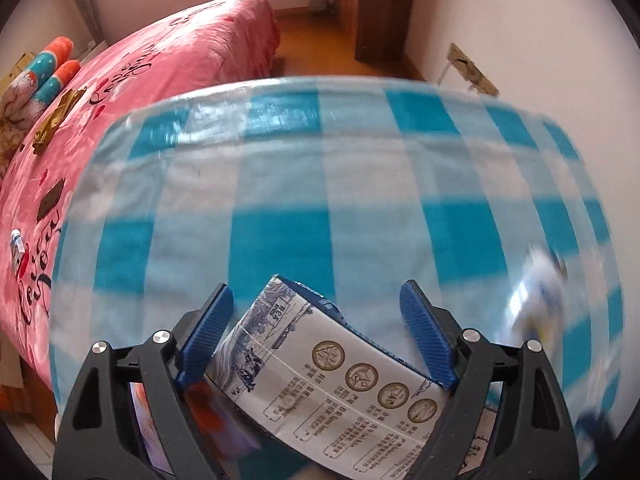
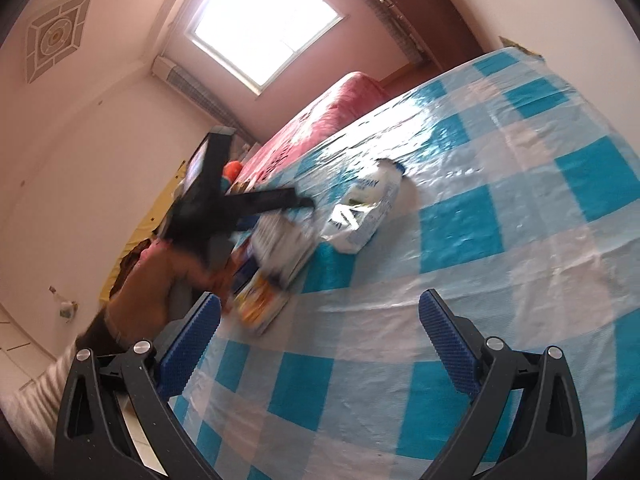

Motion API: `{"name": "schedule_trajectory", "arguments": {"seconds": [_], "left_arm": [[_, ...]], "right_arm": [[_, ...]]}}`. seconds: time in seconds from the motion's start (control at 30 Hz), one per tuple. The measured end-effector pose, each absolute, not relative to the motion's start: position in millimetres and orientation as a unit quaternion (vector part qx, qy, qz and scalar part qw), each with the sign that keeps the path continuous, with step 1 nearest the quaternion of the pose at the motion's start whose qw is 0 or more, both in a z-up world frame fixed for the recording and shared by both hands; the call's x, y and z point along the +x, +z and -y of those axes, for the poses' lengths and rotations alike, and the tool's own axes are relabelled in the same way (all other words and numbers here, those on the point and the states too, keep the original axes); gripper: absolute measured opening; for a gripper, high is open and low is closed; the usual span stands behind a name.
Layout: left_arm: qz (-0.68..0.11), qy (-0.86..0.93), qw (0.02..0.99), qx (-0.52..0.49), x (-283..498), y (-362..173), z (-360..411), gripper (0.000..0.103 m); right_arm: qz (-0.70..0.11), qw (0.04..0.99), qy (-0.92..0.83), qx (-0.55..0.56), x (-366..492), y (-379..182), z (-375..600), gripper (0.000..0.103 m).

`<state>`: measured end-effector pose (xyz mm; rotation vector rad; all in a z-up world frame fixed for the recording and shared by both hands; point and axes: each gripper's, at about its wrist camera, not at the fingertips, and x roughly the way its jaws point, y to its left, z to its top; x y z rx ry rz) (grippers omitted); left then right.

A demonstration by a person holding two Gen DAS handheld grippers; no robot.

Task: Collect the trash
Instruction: 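Close the left gripper on the white milk carton while the right tool approaches the blue carton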

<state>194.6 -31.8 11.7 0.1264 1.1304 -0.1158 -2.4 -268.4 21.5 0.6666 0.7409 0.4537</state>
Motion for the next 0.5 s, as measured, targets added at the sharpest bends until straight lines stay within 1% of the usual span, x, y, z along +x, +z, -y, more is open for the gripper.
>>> {"name": "schedule_trajectory", "arguments": {"seconds": [0.23,0.3,0.5], "left_arm": [[-0.531,-0.102,0.837,0.088,110.3,10.9,47.4,0.085],[-0.529,-0.119,0.836,0.081,93.9,14.3,48.8,0.085],[-0.463,-0.133,0.874,0.068,56.1,56.3,25.5,0.085]], "right_arm": [[-0.352,0.858,0.205,0.313,-5.8,21.1,274.6,0.098],[-0.355,0.858,0.207,0.310,-4.0,19.5,270.0,0.098],[-0.365,0.855,0.233,0.285,-2.8,21.3,247.7,0.098]]}}
